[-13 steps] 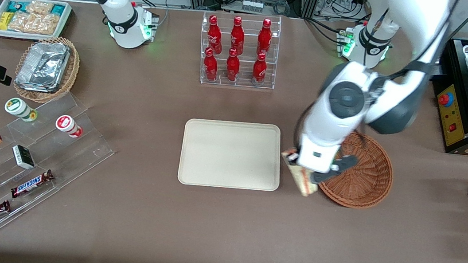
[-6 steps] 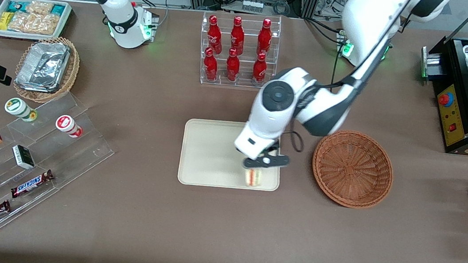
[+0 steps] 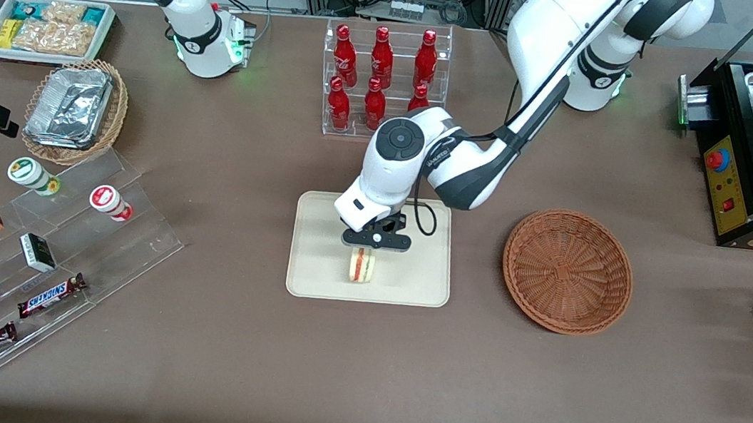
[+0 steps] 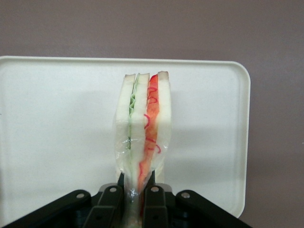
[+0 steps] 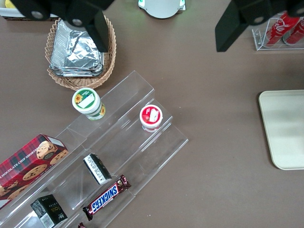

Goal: Place sandwich from basket to tray
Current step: 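Lower the sandwich onto the tray and open the left gripper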

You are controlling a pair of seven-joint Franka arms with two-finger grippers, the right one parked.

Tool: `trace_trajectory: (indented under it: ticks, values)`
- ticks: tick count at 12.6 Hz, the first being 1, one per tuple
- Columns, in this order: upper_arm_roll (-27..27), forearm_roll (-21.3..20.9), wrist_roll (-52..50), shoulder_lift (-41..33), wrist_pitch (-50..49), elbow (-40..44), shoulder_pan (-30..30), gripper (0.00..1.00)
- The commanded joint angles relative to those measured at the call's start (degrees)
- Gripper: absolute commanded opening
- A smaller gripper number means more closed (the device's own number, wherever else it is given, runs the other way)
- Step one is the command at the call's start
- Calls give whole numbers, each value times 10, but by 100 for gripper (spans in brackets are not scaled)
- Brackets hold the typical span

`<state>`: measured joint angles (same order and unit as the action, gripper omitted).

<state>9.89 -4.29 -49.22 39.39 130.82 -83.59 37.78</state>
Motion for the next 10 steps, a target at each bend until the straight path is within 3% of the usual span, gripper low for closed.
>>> trace_trajectory:
  ticks: [1, 9, 10]
  values:
    - [-6, -5, 0, 18, -4, 18, 13, 0]
    - [-8, -10, -2, 44, -8, 13, 14, 0]
    - [-8, -10, -1, 48, -7, 14, 14, 44]
